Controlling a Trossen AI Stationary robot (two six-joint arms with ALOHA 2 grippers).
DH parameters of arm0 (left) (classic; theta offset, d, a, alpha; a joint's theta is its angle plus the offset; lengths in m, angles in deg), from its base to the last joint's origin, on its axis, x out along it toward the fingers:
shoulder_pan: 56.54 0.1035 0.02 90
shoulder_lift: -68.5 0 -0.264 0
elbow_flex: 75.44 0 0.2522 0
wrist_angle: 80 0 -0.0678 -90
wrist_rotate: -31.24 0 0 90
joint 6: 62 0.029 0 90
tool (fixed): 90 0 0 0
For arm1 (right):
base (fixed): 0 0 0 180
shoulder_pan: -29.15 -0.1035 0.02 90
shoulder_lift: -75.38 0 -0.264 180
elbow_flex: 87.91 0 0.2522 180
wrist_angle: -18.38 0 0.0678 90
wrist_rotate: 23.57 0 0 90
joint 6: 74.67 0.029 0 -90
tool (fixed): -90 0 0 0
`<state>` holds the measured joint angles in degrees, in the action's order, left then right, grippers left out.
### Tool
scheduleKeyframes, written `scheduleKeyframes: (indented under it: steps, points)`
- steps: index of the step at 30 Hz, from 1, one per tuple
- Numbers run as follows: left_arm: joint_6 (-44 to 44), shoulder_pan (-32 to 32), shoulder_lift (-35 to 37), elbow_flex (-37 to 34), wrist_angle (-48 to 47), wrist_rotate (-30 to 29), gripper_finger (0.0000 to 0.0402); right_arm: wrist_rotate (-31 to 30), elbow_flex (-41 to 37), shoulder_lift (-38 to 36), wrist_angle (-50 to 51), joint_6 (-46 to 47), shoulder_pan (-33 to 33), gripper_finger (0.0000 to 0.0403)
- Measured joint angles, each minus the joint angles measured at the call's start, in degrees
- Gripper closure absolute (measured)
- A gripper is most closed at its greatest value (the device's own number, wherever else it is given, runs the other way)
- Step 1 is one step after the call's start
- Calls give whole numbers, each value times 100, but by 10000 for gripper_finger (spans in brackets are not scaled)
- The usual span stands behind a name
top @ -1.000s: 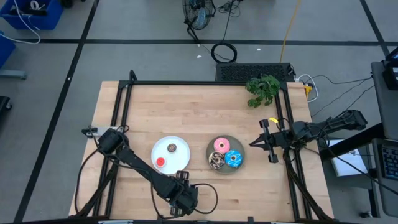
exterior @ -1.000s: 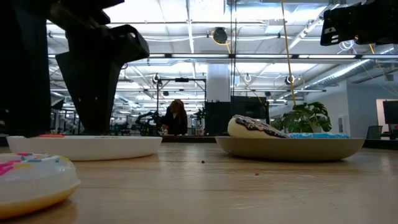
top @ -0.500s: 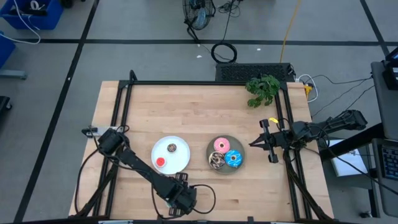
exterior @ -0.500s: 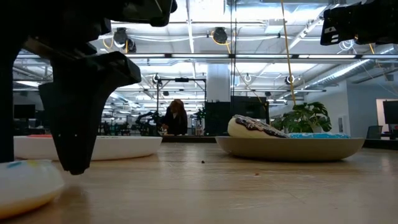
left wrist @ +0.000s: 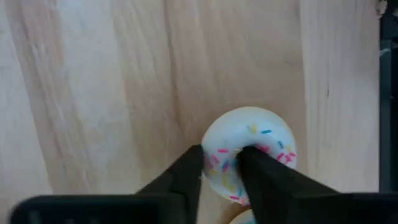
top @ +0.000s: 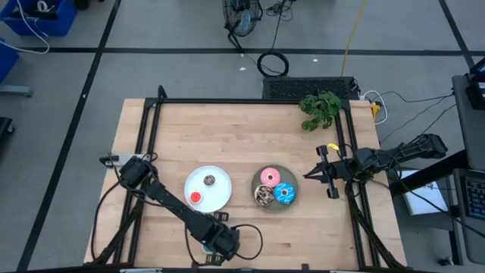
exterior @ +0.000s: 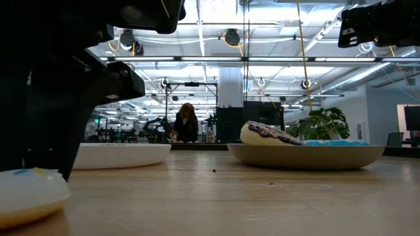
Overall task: Pick & Place donuts
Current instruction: Put the small white donut on the white plate
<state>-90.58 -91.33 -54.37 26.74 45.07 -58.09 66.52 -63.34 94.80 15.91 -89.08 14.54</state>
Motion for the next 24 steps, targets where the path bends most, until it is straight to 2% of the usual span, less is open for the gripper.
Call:
scheduleKeyframes:
  steps: [6,12,16,21,24]
  points:
    - [92,65,-2,-4,112,138,388,0,0,0,1,0,0,403]
    - [369,96,-20,98,28,192,381,0,0,0,1,0,0,403]
    - [534,171,-31,429,-369,177,394,0,0,0,1,0,0,403]
    - [760,240,-31,1025,-1213,-138,383,0,0,0,1,0,0,403]
    - [972,284,-31,1413,-1899,-329,392,0,0,1,2,0,-1,403]
